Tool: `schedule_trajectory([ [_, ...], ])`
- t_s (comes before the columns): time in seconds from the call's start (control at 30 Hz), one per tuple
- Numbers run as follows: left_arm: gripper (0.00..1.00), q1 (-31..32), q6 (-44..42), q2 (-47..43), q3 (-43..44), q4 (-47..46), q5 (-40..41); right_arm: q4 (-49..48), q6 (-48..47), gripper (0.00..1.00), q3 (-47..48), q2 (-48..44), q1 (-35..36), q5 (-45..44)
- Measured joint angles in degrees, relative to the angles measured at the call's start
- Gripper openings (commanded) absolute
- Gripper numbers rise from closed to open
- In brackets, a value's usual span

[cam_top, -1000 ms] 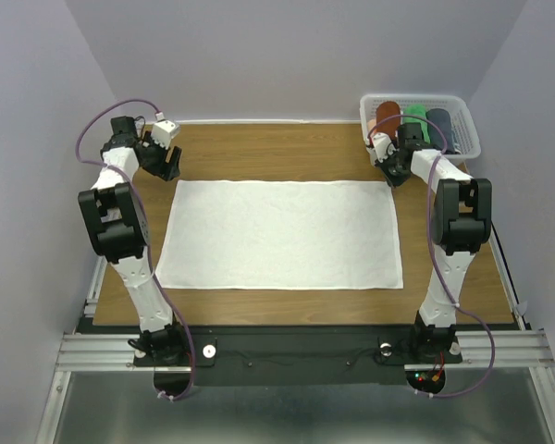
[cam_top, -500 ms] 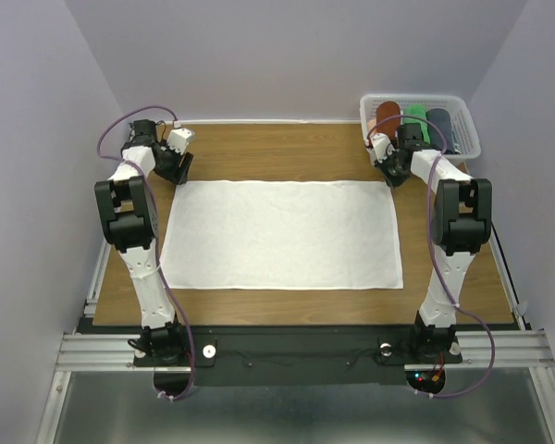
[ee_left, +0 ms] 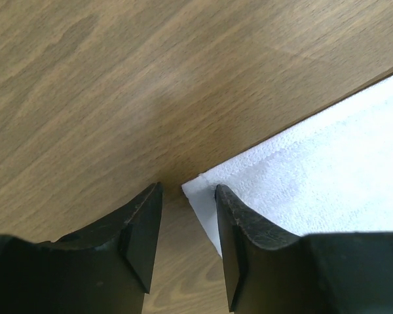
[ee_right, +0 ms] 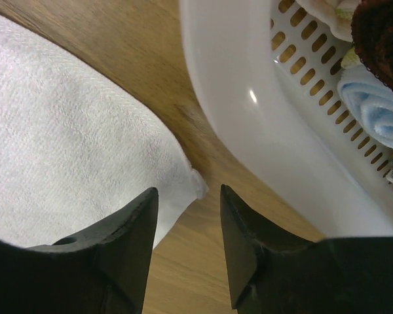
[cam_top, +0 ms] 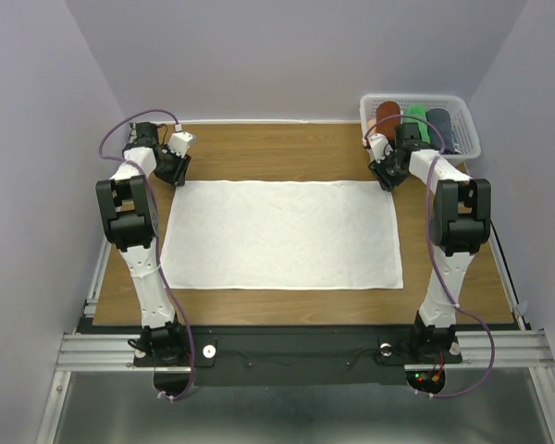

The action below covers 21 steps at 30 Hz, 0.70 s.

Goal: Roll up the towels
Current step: Fold the towel

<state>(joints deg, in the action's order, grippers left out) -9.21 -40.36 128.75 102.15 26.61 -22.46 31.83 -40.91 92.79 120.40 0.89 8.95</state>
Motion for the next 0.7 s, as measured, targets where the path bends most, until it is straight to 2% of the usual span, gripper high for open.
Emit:
schedule_trajectory([
  [0.13,0.46,0.0,0.0,0.0,0.0,0.1,0.0,0.0,0.0,0.46,0.0,0.0,0.3,0.0],
  [0.2,0.43,0.0,0.2,0.0,0.0,0.2,-0.1,0.0,0.0,0.34,0.0,0.0,0.3,0.0],
  [0.23,0.42,0.0,0.3,0.0,0.0,0.3,-0.3,-0.2,0.0,0.17,0.0,0.1,0.3,0.1],
  [0.27,0.38,0.0,0.4,0.0,0.1,0.6,-0.5,-0.2,0.2,0.09,0.0,0.1,0.3,0.1],
  [0.33,0.34,0.0,0.7,0.2,0.4,1.0,-0.9,-0.3,0.0,0.0,0.0,0.2,0.3,0.2],
  [0.6,0.01,0.0,1.4,0.5,1.3,2.4,-1.6,-0.3,0.2,0.01,0.0,0.4,0.3,0.3],
  [0.7,0.0,-0.2,1.5,0.5,1.5,2.9,-2.2,-0.3,0.2,0.0,0.0,0.4,0.3,0.3],
])
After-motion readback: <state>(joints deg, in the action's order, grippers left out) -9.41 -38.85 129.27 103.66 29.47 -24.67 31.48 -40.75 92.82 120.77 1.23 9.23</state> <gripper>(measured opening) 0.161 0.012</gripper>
